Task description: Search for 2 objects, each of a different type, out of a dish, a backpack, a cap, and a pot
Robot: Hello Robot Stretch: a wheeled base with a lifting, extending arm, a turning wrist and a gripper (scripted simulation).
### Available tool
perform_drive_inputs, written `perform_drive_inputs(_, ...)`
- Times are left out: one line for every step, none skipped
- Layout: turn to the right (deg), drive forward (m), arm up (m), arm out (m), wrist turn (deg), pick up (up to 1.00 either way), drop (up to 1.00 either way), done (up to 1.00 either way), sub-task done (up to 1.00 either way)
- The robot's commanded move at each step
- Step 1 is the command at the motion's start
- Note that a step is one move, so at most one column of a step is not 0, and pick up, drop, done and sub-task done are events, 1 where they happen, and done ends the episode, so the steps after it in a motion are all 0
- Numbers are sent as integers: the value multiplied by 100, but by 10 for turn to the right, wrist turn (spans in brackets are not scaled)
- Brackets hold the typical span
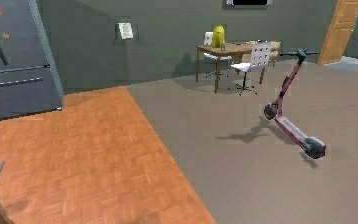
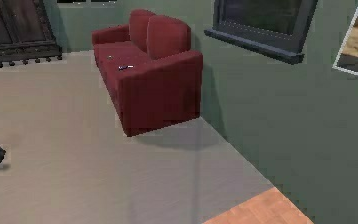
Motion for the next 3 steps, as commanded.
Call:
perform_drive_inputs(0,5,0,0,0,0,0,0,0)
perform_drive_inputs(-270,0,0,0,0,0,0,0,0)
perform_drive_inputs(0,100,0,0,0,0,0,0,0)
